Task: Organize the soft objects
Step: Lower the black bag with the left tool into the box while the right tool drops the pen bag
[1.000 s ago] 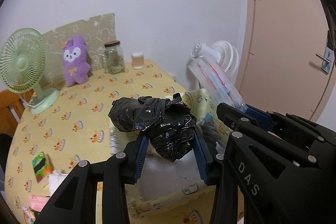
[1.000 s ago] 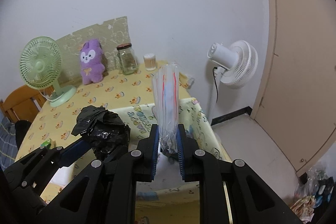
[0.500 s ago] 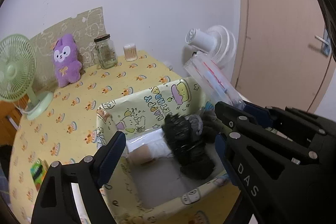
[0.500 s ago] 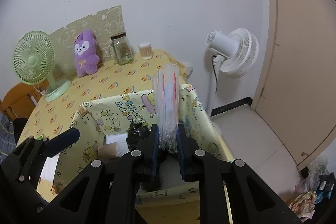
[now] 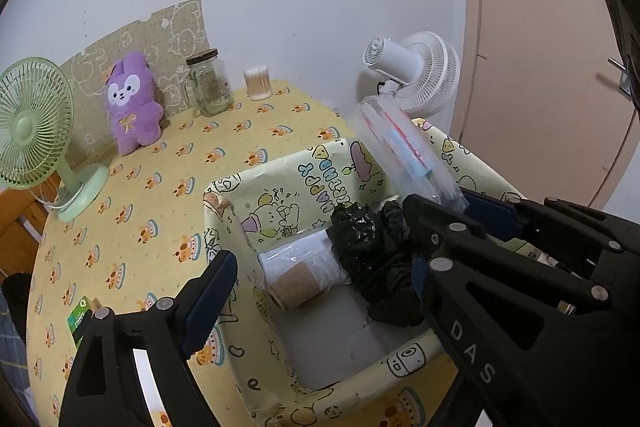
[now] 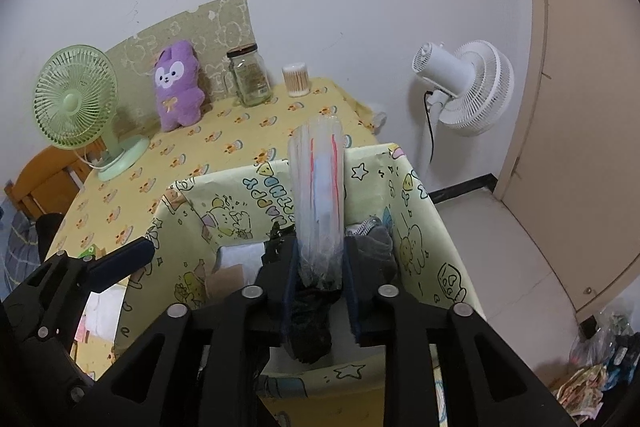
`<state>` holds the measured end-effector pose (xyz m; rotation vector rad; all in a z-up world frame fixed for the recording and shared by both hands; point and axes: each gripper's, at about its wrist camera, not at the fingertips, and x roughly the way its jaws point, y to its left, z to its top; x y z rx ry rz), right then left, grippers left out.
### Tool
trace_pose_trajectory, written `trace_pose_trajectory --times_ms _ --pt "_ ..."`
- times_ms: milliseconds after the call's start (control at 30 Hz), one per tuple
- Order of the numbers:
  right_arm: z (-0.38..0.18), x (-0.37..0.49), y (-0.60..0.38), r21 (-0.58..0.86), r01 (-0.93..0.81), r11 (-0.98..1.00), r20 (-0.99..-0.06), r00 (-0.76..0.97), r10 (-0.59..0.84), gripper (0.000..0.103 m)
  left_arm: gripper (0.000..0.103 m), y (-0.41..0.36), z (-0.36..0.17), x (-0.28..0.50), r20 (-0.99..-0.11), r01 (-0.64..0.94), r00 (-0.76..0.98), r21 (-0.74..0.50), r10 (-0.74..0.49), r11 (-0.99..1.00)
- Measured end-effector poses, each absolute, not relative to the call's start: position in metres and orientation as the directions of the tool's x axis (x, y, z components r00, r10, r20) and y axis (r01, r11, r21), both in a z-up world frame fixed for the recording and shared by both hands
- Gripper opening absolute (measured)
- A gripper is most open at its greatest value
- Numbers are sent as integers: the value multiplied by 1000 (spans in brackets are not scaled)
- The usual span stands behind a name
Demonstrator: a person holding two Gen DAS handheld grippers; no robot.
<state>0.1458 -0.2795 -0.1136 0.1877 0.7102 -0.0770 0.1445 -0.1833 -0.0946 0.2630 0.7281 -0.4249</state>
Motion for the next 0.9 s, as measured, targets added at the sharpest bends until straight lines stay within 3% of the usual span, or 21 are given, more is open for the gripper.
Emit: trace_pose_trajectory --times_ms 300,667,900 --pt "-110 132 -283 158 166 973 -646 763 -25 67 94 -183 -91 138 -680 445 679 82 -276 892" --pt "-92 118 -277 123 178 976 -606 792 -68 89 96 -175 -77 124 -652 444 695 58 -303 894" --pt "-78 110 -267 113 170 979 -580 811 -74 93 98 -162 -64 115 -623 420 724 56 -297 906"
